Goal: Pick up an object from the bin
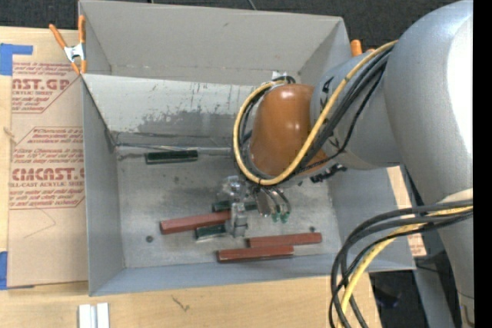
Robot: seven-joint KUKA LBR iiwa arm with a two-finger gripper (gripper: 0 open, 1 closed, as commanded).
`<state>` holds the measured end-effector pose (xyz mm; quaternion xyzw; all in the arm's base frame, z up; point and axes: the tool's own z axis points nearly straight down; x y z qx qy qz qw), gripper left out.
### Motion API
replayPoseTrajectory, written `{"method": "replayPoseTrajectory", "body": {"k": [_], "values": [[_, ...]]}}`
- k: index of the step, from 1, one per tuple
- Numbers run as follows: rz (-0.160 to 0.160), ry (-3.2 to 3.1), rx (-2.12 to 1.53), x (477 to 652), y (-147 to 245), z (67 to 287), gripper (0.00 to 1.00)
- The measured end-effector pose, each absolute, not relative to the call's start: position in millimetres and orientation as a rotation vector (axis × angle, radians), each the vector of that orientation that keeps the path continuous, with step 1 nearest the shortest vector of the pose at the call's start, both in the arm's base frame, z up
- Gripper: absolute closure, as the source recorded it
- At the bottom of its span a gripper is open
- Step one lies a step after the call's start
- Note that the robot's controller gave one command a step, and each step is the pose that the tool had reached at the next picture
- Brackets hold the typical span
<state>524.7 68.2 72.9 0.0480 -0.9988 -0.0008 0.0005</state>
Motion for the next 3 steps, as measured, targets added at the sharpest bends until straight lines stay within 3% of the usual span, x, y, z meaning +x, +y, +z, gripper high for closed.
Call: {"method": "replayPoseTrajectory", "body": {"k": [1, 2, 3], "values": [[-0.003, -3.137, 0.151, 524.8, 68, 73, 1.0], [0.0, -3.131, 0.175, 538.8, 70, 119, 1.0], [-0.001, -3.136, 0.219, 562.6, 72, 220, 1.0]]}}
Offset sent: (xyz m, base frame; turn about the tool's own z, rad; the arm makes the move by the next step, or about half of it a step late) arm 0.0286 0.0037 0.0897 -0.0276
